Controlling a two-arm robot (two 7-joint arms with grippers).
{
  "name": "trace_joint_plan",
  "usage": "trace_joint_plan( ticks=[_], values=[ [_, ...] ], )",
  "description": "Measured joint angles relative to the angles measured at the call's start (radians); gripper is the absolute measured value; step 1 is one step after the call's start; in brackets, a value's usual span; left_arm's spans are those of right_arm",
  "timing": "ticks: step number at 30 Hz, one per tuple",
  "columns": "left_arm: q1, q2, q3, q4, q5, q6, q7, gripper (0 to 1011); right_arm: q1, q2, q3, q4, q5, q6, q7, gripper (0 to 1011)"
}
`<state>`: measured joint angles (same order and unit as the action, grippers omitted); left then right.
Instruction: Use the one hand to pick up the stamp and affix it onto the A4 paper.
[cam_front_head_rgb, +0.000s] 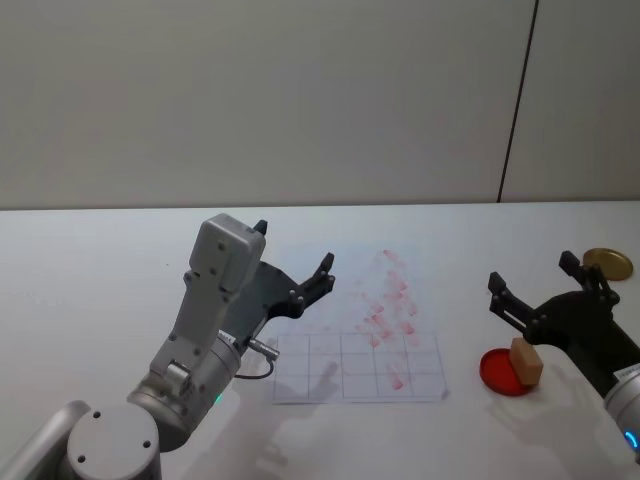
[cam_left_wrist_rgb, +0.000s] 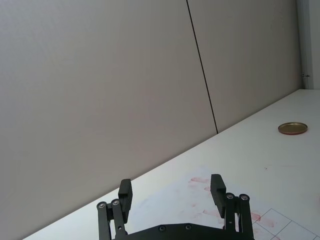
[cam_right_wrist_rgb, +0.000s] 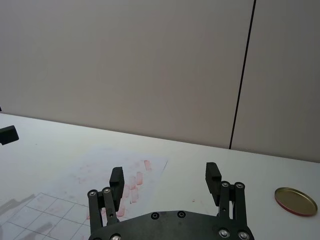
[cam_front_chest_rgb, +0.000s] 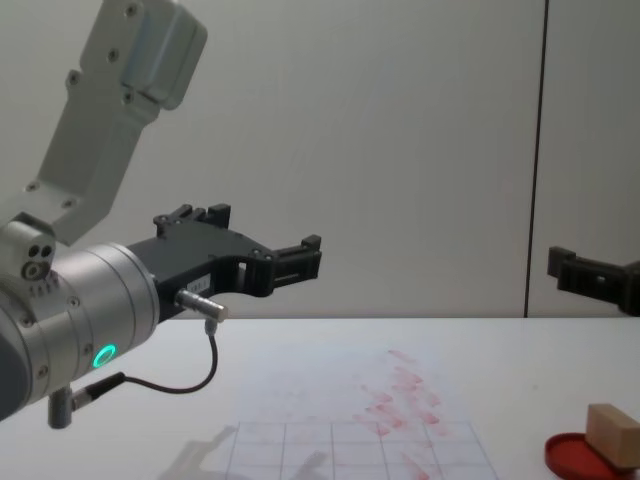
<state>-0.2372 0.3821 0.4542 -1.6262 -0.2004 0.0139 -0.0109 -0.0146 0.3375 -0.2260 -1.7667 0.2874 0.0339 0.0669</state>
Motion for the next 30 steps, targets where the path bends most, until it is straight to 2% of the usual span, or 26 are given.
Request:
trace_joint_plan(
  ticks=[30],
  values=[
    [0.000, 0.000, 0.000, 0.000, 0.000, 0.000, 0.000, 993, -0.002, -0.006, -0.004, -0.005, -0.009, 0.011, -0.011, 1001]
  ],
)
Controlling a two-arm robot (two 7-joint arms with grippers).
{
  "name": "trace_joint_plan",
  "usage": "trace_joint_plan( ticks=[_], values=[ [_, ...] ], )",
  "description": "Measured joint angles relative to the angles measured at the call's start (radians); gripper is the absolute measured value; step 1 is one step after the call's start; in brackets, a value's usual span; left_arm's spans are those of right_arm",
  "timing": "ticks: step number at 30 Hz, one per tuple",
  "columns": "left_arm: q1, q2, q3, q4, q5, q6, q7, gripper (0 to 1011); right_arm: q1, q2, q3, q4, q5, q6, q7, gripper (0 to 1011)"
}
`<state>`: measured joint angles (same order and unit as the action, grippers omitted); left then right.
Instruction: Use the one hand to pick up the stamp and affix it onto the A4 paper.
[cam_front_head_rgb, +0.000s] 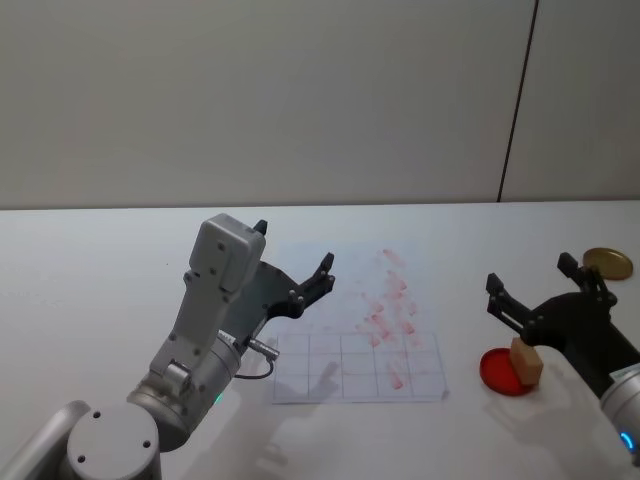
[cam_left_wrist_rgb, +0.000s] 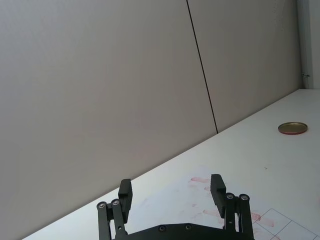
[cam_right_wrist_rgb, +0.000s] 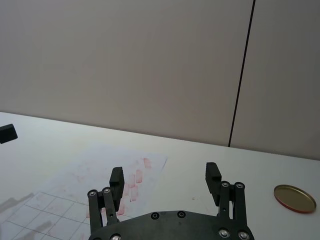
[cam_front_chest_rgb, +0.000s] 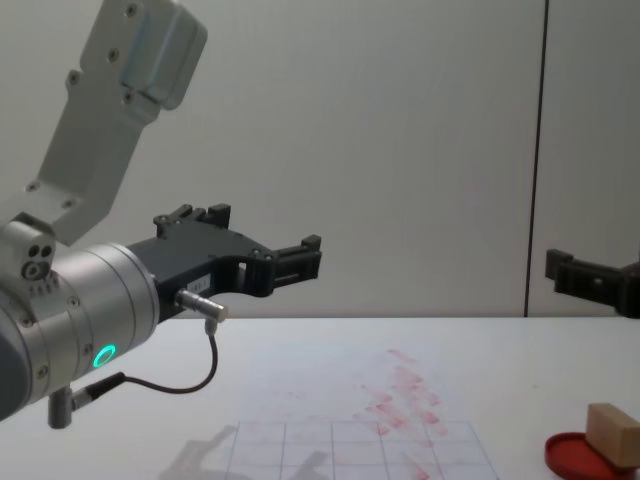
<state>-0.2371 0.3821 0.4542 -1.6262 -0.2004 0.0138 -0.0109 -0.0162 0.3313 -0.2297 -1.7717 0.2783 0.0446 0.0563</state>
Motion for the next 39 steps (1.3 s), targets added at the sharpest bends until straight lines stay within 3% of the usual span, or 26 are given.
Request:
trace_joint_plan(
  ticks=[7, 23, 39],
  values=[
    [0.000, 0.000, 0.000, 0.000, 0.000, 0.000, 0.000, 993, -0.004, -0.023, -0.015, -0.017, -0.027, 0.062, -0.055, 1001],
    [0.000, 0.000, 0.000, 0.000, 0.000, 0.000, 0.000, 993, 0.009, -0.095, -0.034, -0.025, -0.062, 0.291, -0.215, 1001],
    [0.000, 0.000, 0.000, 0.000, 0.000, 0.000, 0.000, 993, 0.049, -0.128, -0.019, 0.047, -0.044, 0.391, -0.216, 1001]
  ],
)
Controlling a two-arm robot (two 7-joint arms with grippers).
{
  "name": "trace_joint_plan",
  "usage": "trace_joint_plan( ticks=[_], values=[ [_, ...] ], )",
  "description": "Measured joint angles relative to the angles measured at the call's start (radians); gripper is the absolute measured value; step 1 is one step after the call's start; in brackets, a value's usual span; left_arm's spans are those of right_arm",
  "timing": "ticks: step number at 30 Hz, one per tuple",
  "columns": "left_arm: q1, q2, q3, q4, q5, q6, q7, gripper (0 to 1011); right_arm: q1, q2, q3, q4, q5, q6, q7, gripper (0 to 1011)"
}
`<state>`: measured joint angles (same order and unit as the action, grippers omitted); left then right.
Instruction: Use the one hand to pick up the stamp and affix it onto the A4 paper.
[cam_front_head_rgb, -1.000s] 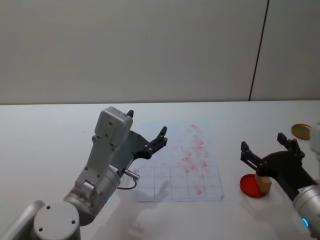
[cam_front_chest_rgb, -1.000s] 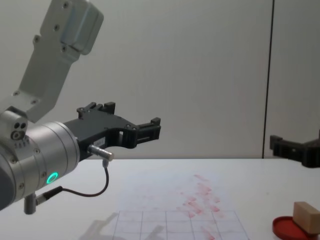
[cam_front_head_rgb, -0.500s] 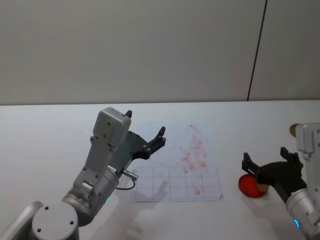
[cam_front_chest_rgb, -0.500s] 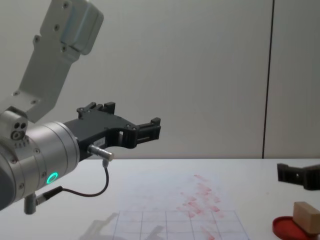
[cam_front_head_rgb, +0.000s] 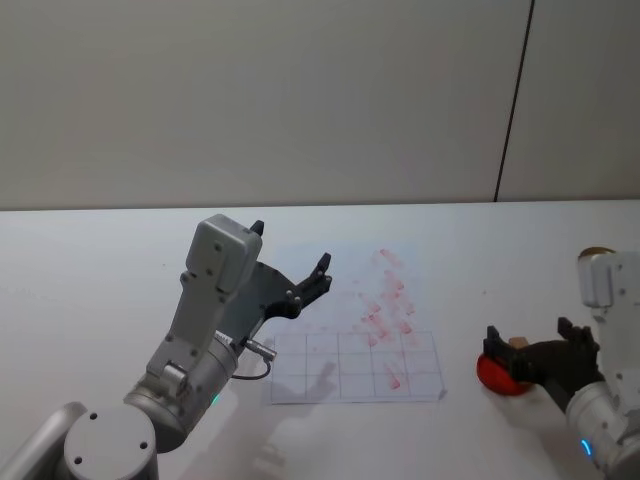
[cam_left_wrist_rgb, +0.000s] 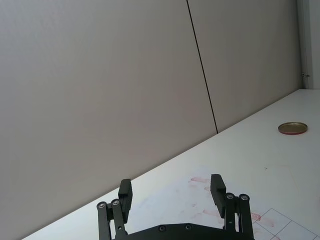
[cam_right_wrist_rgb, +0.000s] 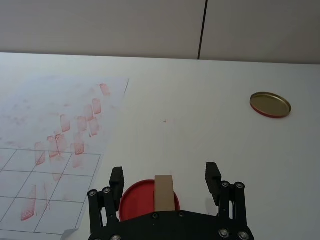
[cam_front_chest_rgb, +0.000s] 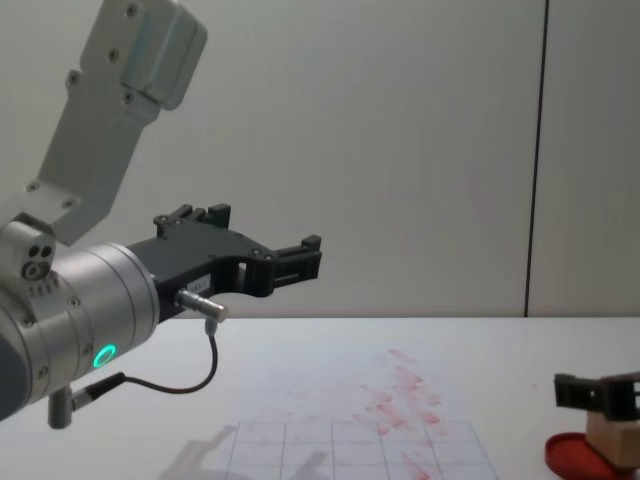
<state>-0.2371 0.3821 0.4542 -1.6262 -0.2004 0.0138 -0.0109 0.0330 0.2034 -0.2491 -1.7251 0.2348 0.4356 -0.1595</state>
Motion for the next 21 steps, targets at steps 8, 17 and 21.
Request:
trace_joint_plan(
  ticks=[8, 17, 21],
  values=[
    [0.000, 0.000, 0.000, 0.000, 0.000, 0.000, 0.000, 993, 0.016, -0.012, 0.004, 0.030, 0.004, 0.038, 0.015, 894],
    [0.000, 0.000, 0.000, 0.000, 0.000, 0.000, 0.000, 993, 0.023, -0.020, 0.009, 0.050, 0.009, 0.066, 0.017, 661],
    [0.000, 0.000, 0.000, 0.000, 0.000, 0.000, 0.000, 993, 0.024, -0.023, 0.011, 0.056, 0.008, 0.071, 0.019, 520]
  ],
)
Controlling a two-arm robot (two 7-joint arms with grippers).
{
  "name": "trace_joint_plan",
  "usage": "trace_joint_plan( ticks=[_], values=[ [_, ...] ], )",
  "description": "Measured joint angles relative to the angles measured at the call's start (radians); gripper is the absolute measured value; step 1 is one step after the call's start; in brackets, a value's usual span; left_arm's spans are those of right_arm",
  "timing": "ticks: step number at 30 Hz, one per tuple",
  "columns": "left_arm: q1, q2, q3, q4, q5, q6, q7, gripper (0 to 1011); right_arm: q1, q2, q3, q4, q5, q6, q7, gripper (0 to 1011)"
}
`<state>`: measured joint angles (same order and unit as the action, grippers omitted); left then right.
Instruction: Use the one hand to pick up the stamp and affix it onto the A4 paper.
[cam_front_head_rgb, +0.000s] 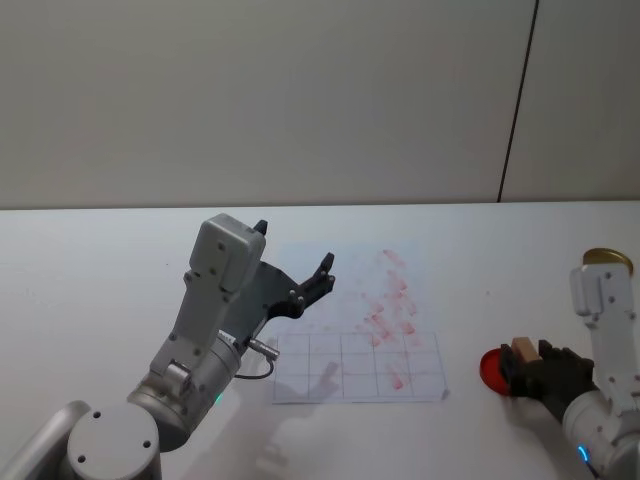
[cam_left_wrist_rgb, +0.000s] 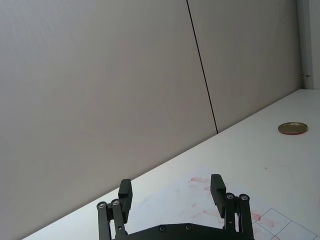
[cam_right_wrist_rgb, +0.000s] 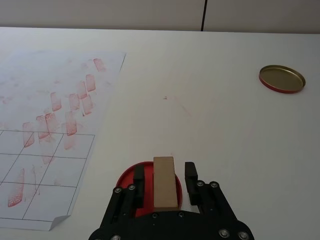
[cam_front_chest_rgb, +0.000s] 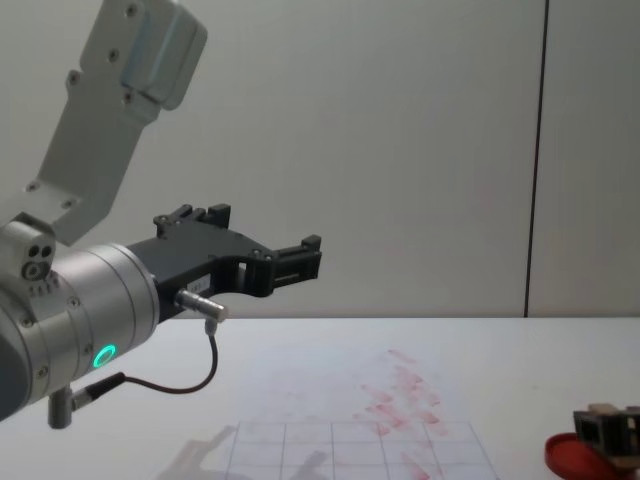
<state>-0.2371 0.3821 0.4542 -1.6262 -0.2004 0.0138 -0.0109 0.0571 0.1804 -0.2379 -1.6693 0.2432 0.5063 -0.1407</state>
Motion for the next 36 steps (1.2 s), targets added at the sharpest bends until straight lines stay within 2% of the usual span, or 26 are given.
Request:
trace_joint_plan(
  ticks=[2, 8, 10, 25, 36],
  values=[
    [0.000, 0.000, 0.000, 0.000, 0.000, 0.000, 0.000, 993, 0.000, -0.001, 0.000, 0.001, -0.001, 0.000, 0.001, 484],
    [0.000, 0.000, 0.000, 0.000, 0.000, 0.000, 0.000, 993, 0.001, -0.004, 0.002, 0.003, -0.014, 0.000, 0.008, 248],
    [0.000, 0.000, 0.000, 0.000, 0.000, 0.000, 0.000, 993, 0.002, -0.004, 0.001, 0.002, -0.019, 0.000, 0.010, 224],
    [0.000, 0.000, 0.000, 0.000, 0.000, 0.000, 0.000, 993, 0.005, -0.013, -0.007, -0.025, -0.058, -0.011, 0.045, 219],
    [0.000, 0.000, 0.000, 0.000, 0.000, 0.000, 0.000, 993, 0.036, -0.046, -0.037, -0.001, -0.088, -0.021, 0.134, 219]
  ],
)
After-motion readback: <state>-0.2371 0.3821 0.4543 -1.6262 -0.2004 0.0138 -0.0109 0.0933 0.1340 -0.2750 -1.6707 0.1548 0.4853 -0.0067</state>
